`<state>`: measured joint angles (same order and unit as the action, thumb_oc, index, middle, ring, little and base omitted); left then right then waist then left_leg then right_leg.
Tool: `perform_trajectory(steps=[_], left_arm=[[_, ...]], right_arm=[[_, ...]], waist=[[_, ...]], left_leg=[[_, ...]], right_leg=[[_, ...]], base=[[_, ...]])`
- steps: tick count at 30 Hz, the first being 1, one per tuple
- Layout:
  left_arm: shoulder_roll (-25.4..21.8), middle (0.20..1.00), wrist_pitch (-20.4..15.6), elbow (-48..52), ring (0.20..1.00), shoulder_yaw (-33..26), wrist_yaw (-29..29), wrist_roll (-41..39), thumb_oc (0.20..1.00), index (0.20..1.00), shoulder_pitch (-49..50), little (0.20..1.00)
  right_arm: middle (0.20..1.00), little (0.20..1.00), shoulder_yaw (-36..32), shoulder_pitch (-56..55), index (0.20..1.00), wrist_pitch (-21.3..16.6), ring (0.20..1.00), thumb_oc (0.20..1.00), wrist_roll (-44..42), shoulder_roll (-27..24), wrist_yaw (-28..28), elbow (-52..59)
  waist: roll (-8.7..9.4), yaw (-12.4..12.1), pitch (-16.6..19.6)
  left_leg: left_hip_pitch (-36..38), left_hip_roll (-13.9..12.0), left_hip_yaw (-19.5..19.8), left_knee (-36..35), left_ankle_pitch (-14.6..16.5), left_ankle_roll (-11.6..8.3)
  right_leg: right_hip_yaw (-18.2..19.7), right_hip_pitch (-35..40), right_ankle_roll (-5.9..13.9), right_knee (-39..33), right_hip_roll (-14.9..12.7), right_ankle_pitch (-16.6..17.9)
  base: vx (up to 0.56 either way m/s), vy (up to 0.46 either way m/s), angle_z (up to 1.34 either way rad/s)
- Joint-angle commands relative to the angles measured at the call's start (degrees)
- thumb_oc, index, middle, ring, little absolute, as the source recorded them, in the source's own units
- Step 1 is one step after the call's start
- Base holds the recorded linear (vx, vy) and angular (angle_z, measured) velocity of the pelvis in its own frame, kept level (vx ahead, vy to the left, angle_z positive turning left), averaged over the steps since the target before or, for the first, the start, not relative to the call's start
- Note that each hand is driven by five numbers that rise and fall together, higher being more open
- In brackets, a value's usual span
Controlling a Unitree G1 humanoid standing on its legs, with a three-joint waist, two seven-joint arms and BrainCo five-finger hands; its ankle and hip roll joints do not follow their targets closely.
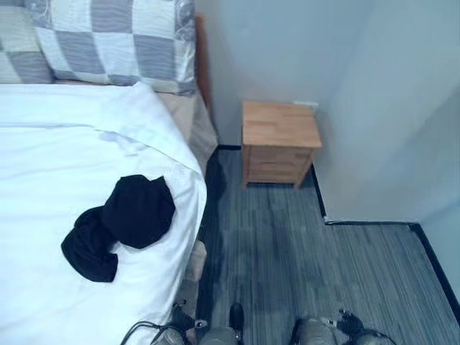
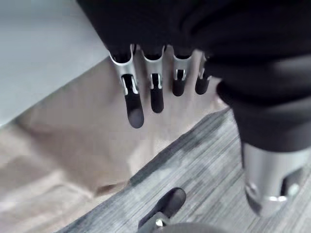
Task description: Tidy up the quilt and then pick up the clothes from the bed and put them into the laundry hamper.
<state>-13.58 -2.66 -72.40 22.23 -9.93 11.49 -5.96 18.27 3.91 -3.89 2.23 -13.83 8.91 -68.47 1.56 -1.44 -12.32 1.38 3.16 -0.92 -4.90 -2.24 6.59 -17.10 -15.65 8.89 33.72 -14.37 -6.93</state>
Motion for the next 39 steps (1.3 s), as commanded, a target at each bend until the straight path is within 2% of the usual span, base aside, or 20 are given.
perform_trajectory(steps=[1,4,7,10,11,13,14,16,17,18,19,21,22,23,24,26,28,31,34,39], left_arm=[[-2.80,1.000,-0.99,1.08,1.000,-1.24,-2.37,0.02,1.000,1.000,-3.37,1.000],[-2.34,1.000,-1.50,0.85,1.000,-1.19,-2.61,0.83,1.000,1.000,-4.57,1.000],[-2.22,1.000,-2.00,0.10,1.000,-2.52,-2.65,-0.25,1.000,1.000,-2.97,1.000],[-2.46,1.000,-1.95,-0.24,1.000,-3.13,-2.73,-0.48,1.000,1.000,-1.60,1.000],[-2.36,1.000,-1.56,0.14,1.000,-3.99,-2.70,-1.61,1.000,1.000,-1.40,1.000],[-2.50,1.000,-1.53,0.71,1.000,-4.36,-3.00,-2.75,1.000,1.000,-1.64,1.000],[-2.63,1.000,-1.34,0.90,1.000,-4.70,-2.96,-2.73,1.000,1.000,-1.19,1.000],[-2.87,1.000,-1.04,1.10,1.000,-5.64,-2.71,-2.16,1.000,1.000,0.69,1.000],[-3.51,1.000,-0.58,1.05,1.000,-6.69,-2.33,-2.32,1.000,1.000,2.05,1.000],[-3.49,1.000,-0.56,1.08,1.000,-6.68,-2.33,-2.32,1.000,1.000,2.11,1.000],[-3.43,1.000,-0.43,0.36,1.000,-7.47,-1.86,-1.50,1.000,1.000,2.14,1.000],[-3.68,1.000,-0.15,0.53,1.000,-7.68,-1.87,-1.30,1.000,1.000,3.04,1.000],[-3.79,1.000,0.01,0.78,1.000,-8.49,-1.90,-0.78,1.000,1.000,4.18,1.000],[-3.78,1.000,0.02,0.79,1.000,-8.46,-1.90,-0.78,1.000,1.000,4.19,1.000],[-4.20,1.000,0.21,0.74,1.000,-8.29,-2.13,0.54,1.000,1.000,5.21,1.000],[-4.34,1.000,-0.19,0.43,1.000,-8.36,-2.38,0.80,1.000,1.000,5.18,1.000],[-4.60,1.000,-0.56,0.03,1.000,-9.43,-2.21,-0.05,1.000,1.000,5.28,1.000],[-5.84,1.000,-0.77,-0.15,1.000,-9.83,-1.97,-0.34,1.000,1.000,4.97,1.000],[-6.52,1.000,-1.18,0.32,1.000,-11.34,-1.96,-1.13,1.000,1.000,6.72,1.000],[-6.30,1.000,-2.07,2.42,1.000,-11.58,-1.73,-4.23,1.000,1.000,9.43,1.000]], right_arm=[[1.000,1.000,-1.48,1.86,1.000,0.49,1.000,1.000,-0.81,-1.54,0.48,0.52],[1.000,1.000,-3.27,1.24,1.000,1.28,1.000,1.000,-2.29,-1.40,0.57,-0.01],[1.000,1.000,-2.95,0.31,1.000,1.80,1.000,1.000,-0.54,-1.19,0.11,0.09],[1.000,1.000,-2.88,0.35,1.000,1.66,1.000,1.000,0.32,-1.44,0.03,0.42],[1.000,1.000,-2.92,1.40,1.000,1.10,1.000,1.000,-0.25,-2.08,0.65,0.99],[1.000,1.000,-3.43,2.03,1.000,0.41,1.000,1.000,-2.20,-3.52,1.36,3.43],[1.000,1.000,-4.15,2.25,1.000,0.23,1.000,1.000,-3.21,-4.13,2.02,4.55],[1.000,1.000,-6.15,2.53,1.000,-0.38,1.000,1.000,-5.04,-6.22,3.10,8.29],[1.000,1.000,-6.92,2.25,1.000,-1.18,1.000,1.000,-4.92,-8.02,3.99,12.20],[1.000,1.000,-6.92,2.16,1.000,-1.13,1.000,1.000,-4.91,-8.05,3.99,12.29],[1.000,1.000,-9.80,1.48,1.000,-0.86,1.000,1.000,-3.68,-9.59,5.38,16.43],[1.000,1.000,-9.94,1.23,1.000,-0.61,1.000,1.000,-2.61,-10.31,5.64,19.50],[1.000,1.000,-13.73,0.16,1.000,-1.13,1.000,1.000,-0.27,-13.12,7.50,28.15],[1.000,1.000,-13.79,0.05,1.000,-1.05,1.000,1.000,-0.24,-13.13,7.49,28.28],[1.000,1.000,-16.39,-0.04,1.000,-1.27,1.000,1.000,1.96,-15.46,9.31,36.15],[1.000,1.000,-18.32,-0.49,1.000,-1.84,1.000,1.000,2.60,-16.62,10.58,38.53],[1.000,1.000,-22.04,-0.90,1.000,-1.92,1.000,1.000,5.41,-19.37,13.24,43.83],[1.000,1.000,-24.28,0.08,1.000,-1.32,1.000,1.000,7.58,-22.68,14.80,46.97],[1.000,1.000,-23.99,4.27,1.000,-1.41,1.000,1.000,8.57,-25.52,14.90,49.51],[1.000,1.000,-16.95,15.43,1.000,-2.17,1.000,1.000,8.69,-31.39,14.02,47.42]], waist=[[-1.47,0.25,-3.09],[-1.98,2.25,-3.19],[-0.92,1.65,-1.80],[-0.65,1.67,-0.69],[-0.48,0.62,-1.55],[1.30,0.52,-2.32],[1.56,0.29,-2.05],[2.12,-0.10,-1.01],[1.35,-0.20,-0.48],[1.37,-0.20,-0.44],[0.50,1.09,0.17],[0.43,1.31,0.65],[0.21,3.09,-0.32],[0.25,3.11,-0.31],[-0.16,4.34,-1.17],[-0.33,4.97,-1.47],[0.14,5.14,-1.27],[1.31,5.18,0.17],[2.51,3.00,1.37],[1.35,0.74,1.62]], left_leg=[[5.38,-4.72,1.67,-0.10,5.92,-7.92],[8.80,-5.61,6.02,0.56,9.40,-8.97],[10.84,-6.70,8.46,2.87,12.64,-10.54],[11.63,-8.24,10.79,6.81,12.90,-11.45],[6.10,-10.18,7.57,15.93,8.07,-13.23],[-3.33,-11.95,-0.45,25.78,5.00,-12.54],[-4.50,-12.92,-5.72,24.99,6.27,-11.81],[-6.74,-8.77,-10.89,21.38,9.89,-9.86],[-7.07,-6.28,-11.25,17.14,8.95,-8.97],[-6.94,-6.21,-11.27,16.92,8.85,-8.96],[-2.89,-7.48,-17.18,9.58,7.38,-8.53],[-0.91,-6.15,-16.04,6.80,7.40,-7.52],[1.49,-6.39,-14.98,3.39,6.08,-6.99],[1.51,-6.31,-14.93,3.32,6.03,-6.97],[2.83,-7.03,-12.66,1.33,5.33,-6.97],[3.72,-7.46,-11.45,0.68,5.13,-7.49],[3.70,-8.92,-6.45,0.43,5.07,-9.53],[3.22,-10.26,-2.04,0.11,5.37,-11.18],[3.55,-12.26,-0.77,0.38,5.24,-12.56],[1.91,-16.48,0.56,-0.10,2.17,-15.33]], right_leg=[[1.18,6.84,0.81,-24.50,3.24,6.07],[14.62,4.17,2.95,-37.99,1.27,11.33],[11.16,4.29,4.19,-38.16,-1.86,13.88],[9.95,6.30,3.92,-35.77,-1.00,13.53],[7.01,9.37,3.15,-34.48,-0.69,12.48],[1.15,13.26,1.48,-34.69,-2.12,10.84],[-1.52,15.48,1.07,-35.65,-1.63,9.88],[-3.21,16.91,0.92,-36.23,-1.01,8.96],[-2.69,16.45,0.75,-34.48,0.49,7.64],[-2.67,16.41,0.76,-34.36,0.42,7.56],[-5.21,15.96,1.36,-29.59,0.59,6.95],[-4.80,14.97,2.01,-24.90,0.53,6.78],[-5.98,11.25,4.99,-12.83,-3.04,11.61],[-5.99,11.20,5.01,-12.68,-3.15,11.52],[-0.32,7.92,5.32,-9.40,-1.92,12.07],[3.00,7.26,5.09,-10.58,-0.27,10.50],[9.81,8.63,4.31,-20.76,0.69,7.35],[17.21,10.89,3.61,-32.41,1.17,7.48],[16.66,12.98,3.95,-36.03,1.50,8.61],[14.03,15.06,2.17,-38.56,5.28,6.45]], base=[[0.62,-0.231,0.92],[0.65,-0.235,1.37],[0.50,-0.301,1.34],[0.50,-0.365,1.33],[0.18,-0.343,1.26],[0.15,-0.414,1.37],[0.12,-0.293,1.32],[0.13,-0.137,1.24],[0.09,-0.024,0.81],[0.14,-0.074,0.23],[0.15,-0.029,0.15],[0.14,0.009,0.91],[0.08,0.001,0.87],[0.09,-0.038,0.82],[0.04,-0.073,1.12],[0.06,-0.132,1.35],[0.15,-0.351,0.99],[0.17,-0.375,1.26],[0.13,-0.350,1.02],[0.10,-0.314,0.35]])
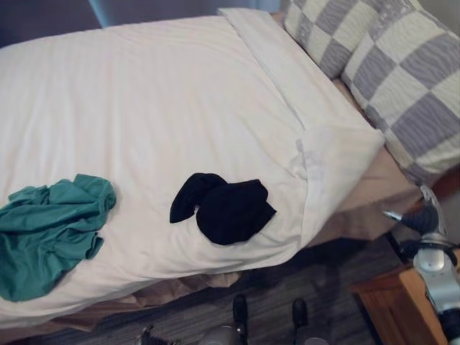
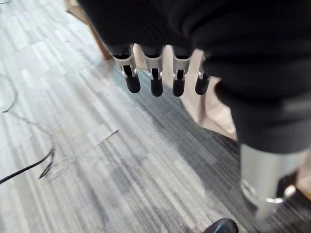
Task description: Tidy up the quilt and then pick up the clothes from the bed and put them into the laundry hamper.
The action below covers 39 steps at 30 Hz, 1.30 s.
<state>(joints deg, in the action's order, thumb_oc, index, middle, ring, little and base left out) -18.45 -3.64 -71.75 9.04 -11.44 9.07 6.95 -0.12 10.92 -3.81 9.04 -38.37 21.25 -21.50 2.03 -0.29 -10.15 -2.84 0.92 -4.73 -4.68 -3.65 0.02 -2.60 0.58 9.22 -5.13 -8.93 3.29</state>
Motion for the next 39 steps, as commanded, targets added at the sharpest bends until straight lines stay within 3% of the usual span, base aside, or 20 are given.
perform_trajectory(steps=[1,3,5,6,7,8,9,11,12,16,17,18,22,23,28,29,30,35,36,39], left_arm=[[-1.49,1.000,-1.30,2.01,1.000,2.37,-0.50,-1.58,1.000,1.000,-3.25,1.000],[-0.72,1.000,-1.65,3.49,1.000,4.83,-0.99,-2.13,1.000,1.000,-4.93,1.000],[-1.18,1.000,-1.84,6.14,1.000,5.60,-1.05,-2.26,1.000,1.000,-5.71,1.000],[-1.17,1.000,-1.84,6.14,1.000,5.58,-1.05,-2.26,1.000,1.000,-5.71,1.000],[-3.21,1.000,-2.14,4.34,1.000,5.74,0.02,-2.51,1.000,1.000,-8.22,1.000],[-3.08,1.000,-2.17,4.26,1.000,5.66,0.02,-2.51,1.000,1.000,-8.31,1.000],[-5.15,1.000,-2.29,4.34,1.000,6.27,0.57,-2.45,1.000,1.000,-9.48,1.000],[-6.39,1.000,-2.47,4.19,1.000,7.26,0.31,-2.45,1.000,1.000,-10.99,1.000],[-7.68,1.000,-2.92,3.79,1.000,8.22,0.43,-2.64,1.000,1.000,-13.44,1.000],[-8.88,1.000,-3.09,3.05,1.000,8.66,0.57,-3.55,1.000,1.000,-15.15,1.000],[-9.08,1.000,-3.03,2.67,1.000,8.42,0.73,-4.03,1.000,1.000,-15.43,1.000],[-9.05,1.000,-3.03,2.32,1.000,8.18,0.81,-4.46,1.000,1.000,-15.61,1.000],[-8.45,1.000,-2.48,0.63,1.000,7.20,0.93,-5.66,1.000,1.000,-16.29,1.000],[-8.34,1.000,-2.38,0.35,1.000,6.74,0.91,-5.71,1.000,1.000,-16.44,1.000],[-4.85,1.000,-0.89,0.08,1.000,4.49,0.45,-4.03,1.000,1.000,-13.64,1.000],[-4.95,1.000,-0.88,0.10,1.000,4.66,0.45,-4.04,1.000,1.000,-13.62,1.000],[-4.53,1.000,-0.35,-0.03,1.000,3.53,1.17,-3.10,1.000,1.000,-12.74,1.000],[-4.81,1.000,0.02,0.45,1.000,2.09,3.24,-1.18,1.000,1.000,-10.46,1.000],[-4.73,1.000,0.26,0.54,1.000,0.74,4.07,-0.79,1.000,1.000,-9.37,1.000],[-4.74,1.000,0.48,0.70,1.000,0.06,4.56,0.11,1.000,1.000,-8.30,1.000]], right_arm=[[1.000,1.000,3.69,11.85,1.000,-2.09,1.000,1.000,2.35,-8.46,1.48,-0.36],[1.000,1.000,11.63,23.06,1.000,-1.69,1.000,1.000,2.03,-12.70,1.71,-4.94],[1.000,1.000,15.48,28.57,1.000,-0.75,1.000,1.000,2.20,-14.53,1.08,-6.63],[1.000,1.000,15.52,28.62,1.000,-0.75,1.000,1.000,2.19,-14.53,1.08,-6.65],[1.000,1.000,18.64,32.93,1.000,-0.55,1.000,1.000,3.36,-15.63,0.57,-7.23],[1.000,1.000,18.92,33.28,1.000,-0.59,1.000,1.000,3.33,-15.66,0.59,-7.41],[1.000,1.000,24.20,41.05,1.000,0.12,1.000,1.000,3.56,-15.38,-0.30,-10.56],[1.000,1.000,26.13,45.14,1.000,-0.18,1.000,1.000,2.62,-15.39,-0.58,-13.08],[1.000,1.000,30.53,51.54,1.000,-0.48,1.000,1.000,0.68,-15.02,-0.91,-18.72],[1.000,1.000,37.93,58.58,1.000,-0.62,1.000,1.000,-1.98,-12.04,-3.96,-29.65],[0.388,0.388,39.12,58.96,0.388,-0.22,0.388,0.388,-2.24,-11.47,-5.36,-32.05],[0.200,0.200,39.40,59.25,0.200,0.04,0.200,0.200,-2.73,-10.69,-5.95,-33.87],[0.200,0.200,35.35,54.97,0.200,0.32,0.200,0.200,-4.74,-8.82,-5.72,-36.43],[0.200,0.200,33.93,53.47,0.200,0.20,0.200,0.200,-5.06,-8.94,-5.11,-35.12],[0.200,0.200,18.31,29.75,0.200,-0.43,0.200,0.200,-4.64,-10.96,-2.10,-21.32],[0.928,0.928,17.97,29.34,0.928,-0.34,0.928,0.928,-4.57,-10.97,-2.12,-21.07],[1.000,1.000,11.45,18.64,1.000,-0.45,1.000,1.000,-5.08,-10.36,-2.94,-16.08],[1.000,1.000,0.64,2.07,1.000,-0.83,1.000,1.000,-5.14,-9.49,-4.20,-10.03],[1.000,1.000,-4.75,-4.63,1.000,-0.84,1.000,1.000,-4.38,-9.53,-4.54,-7.32],[1.000,1.000,-9.81,-10.02,1.000,-0.54,1.000,1.000,-3.51,-8.93,-4.48,-4.06]], waist=[[0.71,-1.28,-0.83],[-0.17,-1.96,-3.30],[0.07,-1.82,-5.44],[0.06,-1.78,-5.37],[-1.21,-1.09,-7.04],[-1.36,-0.97,-7.12],[-2.31,-1.22,-7.94],[-2.53,-1.50,-9.36],[-2.70,-1.49,-10.29],[-3.61,-1.76,-11.15],[-3.77,-1.86,-11.49],[-3.83,-1.74,-11.66],[-3.80,-1.12,-12.28],[-3.70,-0.83,-12.42],[-2.95,1.43,-11.81],[-2.91,1.25,-11.85],[-2.52,2.42,-10.44],[-1.35,4.24,-6.80],[-0.97,5.47,-5.20],[-0.59,6.28,-3.47]], left_leg=[[5.42,-14.96,4.93,-0.32,2.57,-9.29],[1.04,-14.66,3.91,0.26,0.19,-9.12],[-2.75,-12.01,-1.00,7.37,2.85,-7.38],[-2.86,-12.00,-0.97,7.42,2.86,-7.37],[-5.27,-10.82,-6.54,9.16,3.21,-6.66],[-5.25,-10.91,-6.50,9.24,3.36,-6.70],[-5.16,-11.29,-9.31,6.36,2.50,-6.69],[-6.72,-11.57,-8.20,6.12,1.34,-6.94],[-9.60,-12.11,-8.40,5.69,-0.36,-7.74],[-13.79,-12.79,-8.31,6.57,-0.04,-8.28],[-14.89,-12.93,-7.99,7.62,0.07,-8.30],[-15.77,-13.06,-7.76,8.68,0.26,-8.37],[-15.95,-13.04,-7.06,11.05,1.27,-8.45],[-16.19,-13.04,-7.34,10.98,0.26,-8.02],[-10.03,-12.83,-7.55,7.91,1.09,-8.15],[-9.83,-12.83,-7.58,7.81,1.07,-8.16],[-6.85,-12.53,-7.89,5.55,1.16,-8.05],[-1.44,-11.72,-8.87,0.92,0.52,-7.80],[0.59,-11.72,-9.30,-0.14,0.84,-7.79],[1.37,-11.87,-9.68,-0.32,1.19,-7.80]], right_leg=[[-1.17,-1.31,1.49,0.13,0.57,-4.30],[-4.28,-2.67,1.00,0.13,0.73,-4.94],[-6.21,-3.85,0.13,0.13,-0.22,-4.41],[-6.23,-3.92,0.13,0.13,-0.23,-4.40],[-8.41,-5.84,-0.74,0.65,0.07,-4.45],[-8.45,-5.80,-0.75,0.72,0.14,-4.58],[-8.68,-8.46,-0.94,2.06,0.95,-4.42],[-8.89,-10.77,-1.15,3.96,0.87,-4.36],[-9.75,-15.05,-1.20,6.42,0.03,-4.20],[-8.67,-22.79,-1.13,13.56,-0.83,-6.29],[-8.49,-24.04,-1.30,15.00,-0.97,-6.79],[-8.34,-25.18,-1.34,16.48,-1.29,-7.03],[-7.85,-24.99,-1.49,18.20,-1.46,-7.92],[-8.03,-24.90,-1.93,17.51,-1.44,-6.67],[-8.47,-18.20,-1.60,13.17,-0.88,-6.43],[-8.46,-18.02,-1.59,13.06,-0.86,-6.40],[-8.66,-14.92,-1.30,10.49,-0.53,-5.81],[-8.53,-9.75,-0.52,5.54,0.04,-3.76],[-8.43,-7.61,-0.04,3.74,0.24,-3.25],[-8.40,-6.45,0.25,2.38,0.31,-2.64]], base=[[-0.06,-0.217,0.27],[-0.14,-0.221,0.30],[-0.17,-0.098,0.50],[-0.18,-0.063,0.59],[-0.09,-0.019,0.31],[-0.11,-0.039,0.41],[-0.02,-0.021,0.43],[-0.14,-0.068,0.18],[-0.22,-0.064,-0.07],[-0.04,0.008,0.03],[-0.06,0.011,0.05],[-0.03,0.006,0.01],[-0.01,0.009,0.15],[-0.04,0.020,0.15],[0.03,0.016,0.09],[0.13,0.006,0.00],[0.13,0.001,-0.04],[0.12,0.036,-0.01],[0.11,0.063,-0.25],[0.08,0.054,-0.09]])
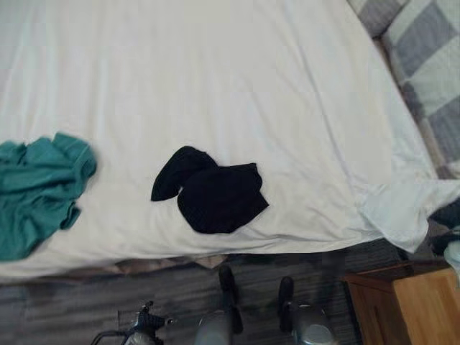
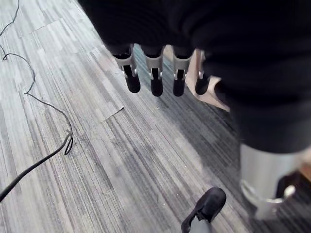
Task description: Tidy up the quilt and then pick up the clothes from the bed and put them into the laundry hamper.
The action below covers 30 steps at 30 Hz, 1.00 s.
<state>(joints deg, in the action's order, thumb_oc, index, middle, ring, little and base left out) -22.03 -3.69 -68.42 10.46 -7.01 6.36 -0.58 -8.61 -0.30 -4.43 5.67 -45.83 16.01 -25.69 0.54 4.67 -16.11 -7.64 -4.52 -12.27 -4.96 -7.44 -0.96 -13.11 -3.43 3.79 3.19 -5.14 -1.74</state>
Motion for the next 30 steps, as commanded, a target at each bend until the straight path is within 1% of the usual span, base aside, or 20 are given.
perform_trajectory(steps=[1,4,6,7,8,9,11,13,14,15,16,18,19,21,22,23,25,26,27,30], left_arm=[[-0.78,1.000,0.71,-2.81,1.000,-2.62,0.64,3.44,1.000,1.000,0.36,1.000],[-0.50,1.000,0.69,-2.68,1.000,-3.11,0.97,3.82,1.000,1.000,1.22,1.000],[0.62,1.000,0.62,-2.27,1.000,-1.79,0.39,4.69,1.000,1.000,2.08,1.000],[0.60,1.000,0.62,-2.27,1.000,-1.81,0.38,4.71,1.000,1.000,2.03,1.000],[0.97,1.000,0.45,-2.23,1.000,-1.33,0.32,4.69,1.000,1.000,2.11,1.000],[1.11,1.000,0.33,-2.13,1.000,-0.78,0.31,4.66,1.000,1.000,1.89,1.000],[0.97,1.000,0.03,-1.62,1.000,0.51,0.32,4.48,1.000,1.000,0.97,1.000],[0.60,1.000,-0.22,-0.99,1.000,2.23,0.05,3.87,1.000,1.000,-1.15,1.000],[0.62,1.000,-0.22,-1.00,1.000,2.13,0.05,3.88,1.000,1.000,-1.16,1.000],[0.17,1.000,-0.50,-0.07,1.000,4.74,-0.74,2.57,1.000,1.000,-4.17,1.000],[0.24,1.000,-0.49,-0.11,1.000,4.50,-0.74,2.55,1.000,1.000,-4.31,1.000],[-0.40,1.000,-0.93,0.58,1.000,6.45,-1.86,-0.55,1.000,1.000,-7.49,1.000],[-0.43,1.000,-1.02,0.53,1.000,6.61,-2.15,-1.58,1.000,1.000,-8.33,1.000],[-0.01,1.000,-0.58,0.31,1.000,6.72,-3.02,-2.92,1.000,1.000,-9.31,1.000],[-0.03,1.000,-0.58,0.29,1.000,6.74,-3.02,-2.93,1.000,1.000,-9.33,1.000],[0.60,1.000,-0.17,-0.58,1.000,6.39,-3.30,-3.70,1.000,1.000,-9.62,1.000],[0.77,1.000,-0.06,-0.82,1.000,5.89,-3.45,-3.72,1.000,1.000,-9.76,1.000],[1.40,1.000,0.36,-1.50,1.000,4.83,-3.85,-3.73,1.000,1.000,-9.74,1.000],[1.38,1.000,0.35,-1.49,1.000,4.87,-3.85,-3.73,1.000,1.000,-9.71,1.000],[2.04,1.000,1.22,-1.83,1.000,3.13,-4.22,-2.86,1.000,1.000,-8.83,1.000]], right_arm=[[1.000,1.000,-7.72,-4.39,1.000,0.14,1.000,1.000,0.71,-0.68,1.30,4.34],[1.000,1.000,-12.45,-7.43,1.000,0.31,1.000,1.000,1.50,-0.08,2.94,7.36],[1.000,1.000,-16.86,-4.83,1.000,-1.18,1.000,1.000,-0.08,1.14,7.80,13.70],[1.000,1.000,-16.93,-4.85,1.000,-1.08,1.000,1.000,-0.05,1.21,7.78,13.84],[0.752,0.752,-16.62,-3.35,0.752,-1.72,0.752,0.752,0.16,1.21,8.53,16.42],[0.200,0.200,-16.04,-1.81,0.200,-2.32,0.200,0.200,0.46,1.03,9.38,17.57],[0.200,0.200,-12.69,4.06,0.200,-3.18,0.200,0.200,0.89,0.47,10.83,19.34],[0.200,0.200,-5.93,13.45,0.200,-2.48,0.200,0.200,2.50,-0.66,13.09,16.22],[0.200,0.200,-5.77,13.65,0.200,-2.51,0.200,0.200,2.50,-0.70,13.12,16.09],[0.200,0.200,1.38,24.02,0.200,-1.02,0.200,0.200,2.18,-1.88,14.97,9.34],[0.200,0.200,1.84,24.71,0.200,-1.18,0.200,0.200,2.09,-2.01,15.08,8.88],[0.200,0.200,9.77,35.81,0.200,-1.29,0.200,0.200,-7.86,-1.36,12.91,-6.48],[0.200,0.200,11.25,37.81,0.200,-1.28,0.200,0.200,-10.42,-0.84,12.19,-10.86],[0.200,0.200,10.24,36.87,0.200,-1.91,0.200,0.200,-18.70,3.43,11.04,-18.24],[0.200,0.200,10.24,36.89,0.200,-1.98,0.200,0.200,-18.76,3.42,11.00,-18.32],[0.200,0.200,8.71,34.97,0.200,-3.16,0.200,0.200,-25.40,6.74,9.19,-22.47],[0.200,0.200,8.58,32.86,0.200,-3.13,0.200,0.200,-25.75,7.91,8.28,-22.80],[0.200,0.200,8.12,26.21,0.200,-3.28,0.200,0.200,-26.00,12.40,6.68,-21.93],[0.200,0.200,8.07,26.11,0.200,-3.25,0.200,0.200,-25.97,12.43,6.70,-21.86],[0.200,0.200,7.32,13.02,0.200,-2.63,0.200,0.200,-24.94,19.22,3.72,-20.94]], waist=[[1.19,2.57,4.00],[1.44,3.01,5.22],[1.29,2.91,5.46],[1.35,2.89,5.46],[1.25,2.62,5.41],[1.21,2.30,5.30],[0.84,1.50,4.36],[0.20,0.60,2.25],[0.21,0.70,2.26],[-0.48,-0.87,-1.23],[-0.47,-0.69,-1.23],[-1.26,-2.09,-4.93],[-1.60,-2.26,-5.61],[-2.31,-2.25,-6.63],[-2.29,-2.29,-6.50],[-2.72,-2.27,-7.09],[-2.81,-2.12,-7.29],[-2.79,-1.56,-7.70],[-2.78,-1.59,-7.68],[-1.93,0.02,-7.52]], left_leg=[[7.20,-6.79,-2.37,-0.04,5.68,-6.93],[7.43,-6.82,-2.48,-0.04,5.94,-6.86],[8.44,-6.66,-2.46,-0.04,6.88,-6.50],[8.26,-6.63,-2.46,-0.04,6.64,-6.47],[8.58,-6.59,-2.45,-0.04,7.01,-6.37],[8.37,-6.52,-2.34,-0.04,6.75,-6.29],[8.07,-6.31,-2.04,-0.04,6.92,-6.22],[6.56,-5.86,-1.47,-0.04,5.98,-6.05],[6.48,-5.85,-1.46,-0.04,5.95,-6.04],[3.31,-5.43,-0.74,2.63,5.71,-6.02],[2.86,-5.41,-0.75,2.87,5.59,-5.98],[-3.86,-5.53,-0.40,11.21,7.19,-6.45],[-5.80,-5.67,-0.24,13.23,7.69,-6.59],[-8.66,-6.05,-0.21,16.08,8.60,-6.49],[-8.90,-6.06,-0.21,16.27,8.70,-6.48],[-10.55,-6.48,-0.02,18.49,9.46,-6.27],[-11.14,-6.66,-0.02,19.04,9.65,-6.23],[-11.13,-6.82,-0.15,19.09,9.77,-6.14],[-11.10,-6.82,-0.15,19.07,9.76,-6.14],[-7.54,-6.49,-0.64,15.58,9.23,-6.13]], right_leg=[[2.07,-1.06,5.98,-6.64,-3.51,2.43],[2.26,-0.74,6.18,-6.69,-3.53,2.58],[2.79,-0.20,6.44,-6.38,-3.67,2.12],[2.82,-0.38,6.38,-6.39,-3.70,2.32],[2.96,-0.20,6.44,-6.43,-3.75,2.10],[3.12,-0.40,6.37,-6.55,-3.83,2.30],[3.42,-0.82,6.43,-6.58,-3.94,2.12],[3.88,-2.65,6.21,-6.00,-4.24,2.34],[3.89,-2.73,6.21,-5.98,-4.25,2.35],[4.56,-5.62,5.99,-3.52,-5.03,2.17],[4.63,-6.02,5.93,-3.43,-5.07,2.35],[5.15,-11.17,5.41,1.89,-6.52,1.69],[5.33,-12.98,5.36,3.85,-6.87,1.25],[5.35,-16.16,5.26,7.69,-7.48,0.29],[5.40,-16.41,5.26,7.89,-7.50,0.19],[5.58,-18.28,5.25,10.51,-7.94,-0.42],[5.48,-18.99,5.21,11.22,-8.16,-0.59],[5.38,-19.23,5.06,11.36,-8.19,-0.59],[5.38,-19.20,5.06,11.34,-8.19,-0.58],[4.70,-15.70,5.04,7.12,-7.78,0.31]], base=[[0.09,0.066,-0.10],[0.08,0.052,-0.04],[0.03,0.051,-0.19],[0.02,0.039,-0.29],[-0.01,0.000,-0.26],[-0.02,-0.002,-0.15],[-0.06,-0.005,-0.07],[-0.13,0.008,-0.10],[-0.28,0.019,-0.05],[-0.21,0.008,0.01],[-0.34,-0.005,-0.03],[-0.27,-0.019,0.07],[-0.20,-0.009,0.14],[-0.11,0.008,0.11],[-0.08,0.024,0.22],[-0.05,0.014,0.24],[-0.04,0.008,0.17],[-0.01,0.000,0.07],[-0.01,0.009,0.11],[0.03,0.008,0.07]])
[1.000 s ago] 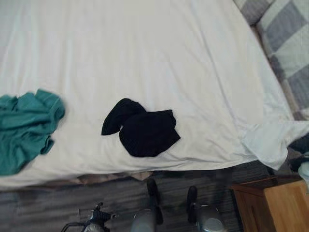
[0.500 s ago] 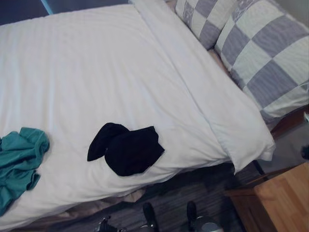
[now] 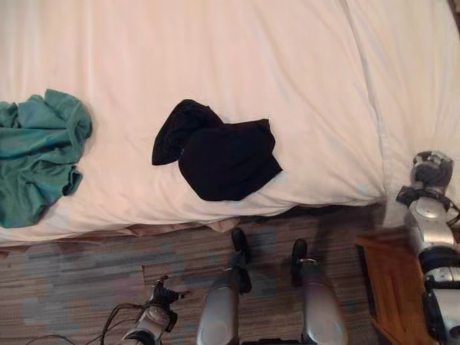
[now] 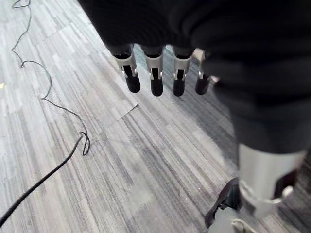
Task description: Tidy up the quilt and then pick up the clothes from the bed and put them into the laundry hamper.
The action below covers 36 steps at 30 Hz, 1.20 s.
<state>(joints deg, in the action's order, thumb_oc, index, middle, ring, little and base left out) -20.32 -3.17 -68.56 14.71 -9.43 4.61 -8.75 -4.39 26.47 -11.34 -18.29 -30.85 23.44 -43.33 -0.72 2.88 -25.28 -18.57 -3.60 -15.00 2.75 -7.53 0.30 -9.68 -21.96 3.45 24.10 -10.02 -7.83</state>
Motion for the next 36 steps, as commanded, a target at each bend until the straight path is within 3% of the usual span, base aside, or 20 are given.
perform_trajectory(steps=[1,3,6,8,9,10,13,16,17,19,20,23,24,26,27,28,29,32,34,36], left_arm=[[0.29,1.000,0.90,-1.58,1.000,-1.65,-1.73,-1.05,1.000,1.000,-0.18,1.000],[0.38,1.000,1.02,-1.38,1.000,-1.98,-1.75,-1.14,1.000,1.000,0.29,1.000],[0.15,1.000,1.44,-1.90,1.000,-3.80,-0.88,-1.56,1.000,1.000,1.05,1.000],[0.18,1.000,1.45,-1.97,1.000,-3.64,-0.82,-1.39,1.000,1.000,1.14,1.000],[0.30,1.000,1.41,-2.10,1.000,-3.28,-0.38,-0.99,1.000,1.000,1.12,1.000],[0.58,1.000,1.22,-2.09,1.000,-3.11,-0.29,-0.96,1.000,1.000,1.31,1.000],[0.82,1.000,0.79,-1.50,1.000,-2.25,-0.31,-1.05,1.000,1.000,1.08,1.000],[0.69,1.000,-0.72,1.42,1.000,0.36,-0.95,-1.96,1.000,1.000,-2.36,1.000],[1.04,1.000,-1.00,1.70,1.000,0.61,-1.01,-1.82,1.000,1.000,-2.53,1.000],[1.78,1.000,-1.28,1.69,1.000,1.25,-1.17,-0.79,1.000,1.000,-2.25,1.000],[2.15,1.000,-1.34,1.56,1.000,1.59,-1.71,-0.03,1.000,1.000,-1.99,1.000],[2.62,1.000,-1.14,1.19,1.000,1.41,-3.26,0.45,1.000,1.000,-0.73,1.000],[2.74,1.000,-1.00,0.73,1.000,0.87,-3.55,-0.43,1.000,1.000,-0.74,1.000],[2.37,1.000,-0.65,-0.55,1.000,0.43,-3.36,-0.35,1.000,1.000,-0.41,1.000],[2.28,1.000,-0.45,-0.98,1.000,0.32,-3.28,-0.36,1.000,1.000,-1.02,1.000],[1.81,1.000,-0.06,-1.97,1.000,0.47,-3.92,0.48,1.000,1.000,-1.27,1.000],[1.46,1.000,0.00,-2.54,1.000,0.98,-4.09,2.01,1.000,1.000,-0.77,1.000],[1.07,1.000,0.55,-2.63,1.000,2.56,-2.83,4.12,1.000,1.000,-0.42,1.000],[1.35,1.000,0.66,-3.05,1.000,3.32,-2.36,5.06,1.000,1.000,-0.25,1.000],[1.04,1.000,0.94,-2.78,1.000,3.77,-2.01,6.06,1.000,1.000,-0.22,1.000]], right_arm=[[0.200,0.200,2.69,-17.15,0.200,4.73,0.200,0.200,-0.65,5.70,-4.58,-3.37],[0.200,0.200,2.43,-20.15,0.200,5.03,0.200,0.200,-1.06,7.37,-5.24,-4.33],[0.200,0.200,0.89,-28.60,0.200,6.20,0.200,0.200,-2.04,12.81,-8.01,-8.54],[0.200,0.200,1.36,-29.02,0.200,6.50,0.200,0.200,-1.97,13.59,-8.55,-11.24],[0.818,0.818,3.37,-28.47,0.818,7.70,0.818,0.818,-0.85,14.66,-9.82,-16.84],[1.000,1.000,4.70,-28.11,1.000,8.24,1.000,1.000,0.55,14.98,-10.44,-19.11],[1.000,1.000,6.74,-26.87,1.000,8.57,1.000,1.000,2.85,15.17,-11.13,-21.30],[1.000,1.000,12.20,-21.88,1.000,8.98,1.000,1.000,10.60,12.90,-11.00,-22.78],[1.000,1.000,13.78,-20.76,1.000,9.51,1.000,1.000,13.02,12.47,-10.95,-23.30],[1.000,1.000,16.67,-19.49,1.000,10.10,1.000,1.000,18.16,12.04,-10.59,-23.22],[1.000,1.000,17.99,-19.23,1.000,10.25,1.000,1.000,20.11,11.90,-10.62,-22.15],[1.000,1.000,15.94,-20.98,1.000,9.95,1.000,1.000,18.37,11.90,-10.20,-19.67],[1.000,1.000,14.86,-21.73,1.000,9.85,1.000,1.000,17.43,12.29,-10.34,-19.40],[1.000,1.000,12.41,-23.27,1.000,10.08,1.000,1.000,16.15,13.62,-11.17,-20.03],[1.000,1.000,12.32,-23.57,1.000,10.11,1.000,1.000,16.05,14.15,-11.39,-19.70],[1.000,1.000,12.41,-23.03,1.000,10.60,1.000,1.000,15.41,16.45,-11.34,-19.97],[1.000,1.000,12.93,-22.88,1.000,10.49,1.000,1.000,14.93,17.44,-11.38,-20.20],[1.000,1.000,15.81,-22.84,1.000,9.40,1.000,1.000,14.53,19.49,-11.95,-19.00],[1.000,1.000,18.11,-22.46,1.000,8.47,1.000,1.000,14.00,20.21,-11.69,-19.06],[1.000,1.000,18.75,-22.38,1.000,8.23,1.000,1.000,14.01,19.90,-11.30,-18.01]], waist=[[-0.33,2.16,2.02],[0.18,2.49,2.77],[1.62,3.20,7.34],[1.92,3.18,8.40],[2.36,3.09,10.37],[2.41,2.98,11.08],[2.43,2.57,10.93],[3.12,1.35,8.56],[3.02,0.95,8.59],[3.19,0.24,9.28],[3.71,-0.09,9.61],[3.97,-0.12,11.70],[3.36,0.32,12.58],[3.07,0.45,14.27],[3.60,0.74,14.14],[4.16,0.94,13.02],[3.90,1.01,12.52],[2.78,3.00,11.08],[2.82,3.48,10.78],[3.06,3.41,10.52]], left_leg=[[4.54,-7.33,2.07,6.51,9.01,-7.37],[5.95,-7.09,2.27,4.22,8.26,-7.26],[12.59,-6.13,2.16,-6.58,4.89,-6.77],[13.66,-6.12,2.23,-7.48,4.80,-6.72],[14.79,-6.11,2.09,-7.75,5.03,-6.93],[15.46,-5.94,2.20,-7.75,5.35,-6.92],[16.17,-5.26,2.35,-7.12,5.68,-6.51],[9.89,-4.41,4.25,8.39,9.78,-7.74],[9.66,-5.11,4.63,8.68,10.11,-7.86],[10.57,-7.81,5.40,6.09,9.03,-8.59],[12.15,-10.83,5.82,3.98,7.87,-9.31],[13.70,-17.14,6.86,-3.49,1.97,-10.58],[14.70,-17.66,6.80,-5.83,1.45,-11.13],[15.52,-15.74,7.36,-7.54,2.85,-11.82],[16.47,-14.05,6.85,-7.30,3.94,-11.36],[17.95,-11.03,4.52,-7.22,5.61,-9.33],[18.41,-10.48,3.75,-7.58,5.88,-8.62],[19.28,-8.57,3.87,-7.75,5.76,-7.21],[20.29,-5.33,2.93,-7.30,6.30,-6.35],[20.25,-3.69,2.26,-5.76,7.71,-5.64]], right_leg=[[1.01,4.20,5.38,-15.35,-2.74,6.71],[0.65,5.85,5.42,-17.45,-2.39,7.27],[0.22,10.76,6.06,-23.91,-0.36,9.95],[0.13,12.02,6.15,-24.99,0.02,10.01],[0.02,13.94,6.31,-26.57,0.41,10.09],[-0.03,15.00,6.42,-27.44,0.35,10.17],[-0.31,16.85,6.55,-28.00,-0.20,9.82],[-2.35,18.63,5.94,-27.22,-2.73,8.49],[-2.54,19.09,5.80,-27.44,-2.90,8.34],[-2.94,19.92,6.22,-27.86,-4.12,8.58],[-3.01,20.32,6.84,-27.62,-5.36,8.92],[-4.05,21.05,9.03,-27.33,-8.47,9.35],[-4.37,21.17,9.62,-26.81,-9.20,9.09],[-4.95,21.14,11.00,-22.61,-12.64,9.78],[-4.15,20.29,11.55,-19.37,-15.05,13.80],[-5.68,17.19,11.48,-14.36,-19.73,23.13],[-6.66,16.26,10.69,-12.14,-19.86,22.05],[-2.04,13.38,7.64,-9.78,-6.29,10.16],[-5.33,13.93,5.58,-13.16,1.26,6.66],[-7.32,14.49,4.82,-14.37,3.10,5.61]], base=[[0.04,0.005,0.02],[0.08,0.023,-0.02],[0.13,0.002,-0.02],[0.13,-0.030,-0.06],[0.12,-0.013,-0.09],[0.13,-0.013,-0.02],[0.04,0.013,-0.04],[-0.09,0.085,0.19],[-0.05,0.226,0.40],[0.05,0.298,0.35],[0.10,0.372,0.22],[0.11,0.504,0.29],[0.15,0.590,0.29],[0.18,0.563,0.60],[0.12,0.683,0.73],[0.04,0.676,0.38],[0.01,0.675,0.08],[0.04,0.446,0.04],[0.11,0.332,0.38],[0.10,0.241,0.11]])
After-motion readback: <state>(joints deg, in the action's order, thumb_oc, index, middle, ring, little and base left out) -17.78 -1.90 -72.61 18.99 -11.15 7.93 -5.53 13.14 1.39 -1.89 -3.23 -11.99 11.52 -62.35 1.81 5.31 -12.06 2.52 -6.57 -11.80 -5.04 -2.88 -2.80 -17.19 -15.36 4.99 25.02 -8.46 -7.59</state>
